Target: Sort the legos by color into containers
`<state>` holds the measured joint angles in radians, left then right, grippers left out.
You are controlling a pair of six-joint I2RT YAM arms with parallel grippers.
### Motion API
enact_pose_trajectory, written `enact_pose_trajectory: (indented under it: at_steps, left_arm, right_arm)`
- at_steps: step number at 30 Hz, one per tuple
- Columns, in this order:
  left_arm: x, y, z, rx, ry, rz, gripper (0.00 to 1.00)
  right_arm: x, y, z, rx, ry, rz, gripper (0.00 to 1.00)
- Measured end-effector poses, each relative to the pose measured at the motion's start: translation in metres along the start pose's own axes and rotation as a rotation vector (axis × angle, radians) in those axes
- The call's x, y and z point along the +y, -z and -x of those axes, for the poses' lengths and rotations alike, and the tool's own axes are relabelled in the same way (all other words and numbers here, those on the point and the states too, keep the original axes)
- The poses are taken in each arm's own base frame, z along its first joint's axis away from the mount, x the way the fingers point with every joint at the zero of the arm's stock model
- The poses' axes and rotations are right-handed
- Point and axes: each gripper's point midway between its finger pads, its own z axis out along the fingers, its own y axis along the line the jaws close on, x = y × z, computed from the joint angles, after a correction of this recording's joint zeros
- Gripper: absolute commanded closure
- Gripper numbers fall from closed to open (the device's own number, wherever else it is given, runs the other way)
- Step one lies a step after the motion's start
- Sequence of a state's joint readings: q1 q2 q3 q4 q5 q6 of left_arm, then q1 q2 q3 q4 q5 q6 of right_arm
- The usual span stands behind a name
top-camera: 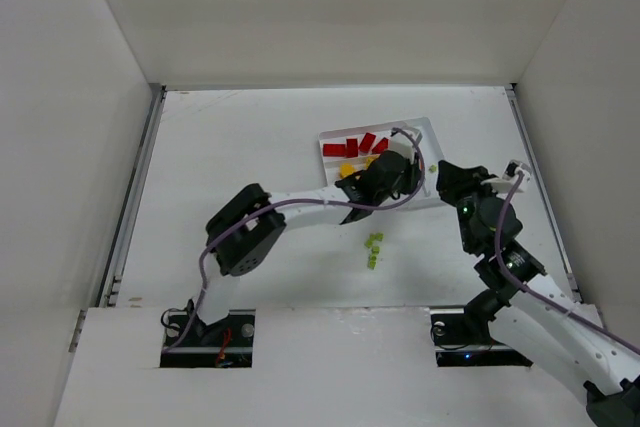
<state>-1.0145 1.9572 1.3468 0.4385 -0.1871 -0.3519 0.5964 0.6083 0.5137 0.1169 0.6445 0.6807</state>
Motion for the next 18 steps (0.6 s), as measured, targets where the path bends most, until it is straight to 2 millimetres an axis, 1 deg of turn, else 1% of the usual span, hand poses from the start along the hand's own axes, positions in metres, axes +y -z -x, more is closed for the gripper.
enact_pose_trajectory:
  at_steps: [4, 6, 8, 10, 12, 14, 16, 18]
  left_arm:
    - [-0.006, -0.053, -0.011, 0.0, 0.035, -0.001, 0.82]
    - [-0.005, -0.074, -0.017, 0.0, 0.05, 0.002, 0.81]
    - [-0.004, -0.091, -0.024, -0.001, 0.06, 0.006, 0.8]
    - [-0.004, -0.106, -0.026, -0.009, 0.07, 0.007, 0.78]
    - [-0.005, -0.12, -0.026, -0.022, 0.077, 0.006, 0.71]
    - [-0.006, -0.129, -0.028, -0.028, 0.079, 0.01, 0.58]
    - [-0.006, -0.134, -0.028, -0.03, 0.08, 0.015, 0.48]
    - [-0.005, -0.135, -0.029, -0.026, 0.078, 0.02, 0.42]
  right_arm:
    - [0.004, 0.006, 0.011, -0.026, -0.027, 0.023, 0.75]
    - [0.006, 0.009, 0.016, -0.037, -0.042, 0.032, 0.75]
    - [0.007, 0.012, 0.021, -0.047, -0.055, 0.041, 0.75]
    - [0.007, 0.015, 0.025, -0.053, -0.066, 0.048, 0.75]
    - [0.008, 0.019, 0.029, -0.06, -0.077, 0.055, 0.75]
    - [0.008, 0.022, 0.033, -0.067, -0.088, 0.061, 0.75]
    - [0.008, 0.025, 0.036, -0.07, -0.096, 0.068, 0.75]
    - [0.008, 0.026, 0.037, -0.071, -0.101, 0.072, 0.74]
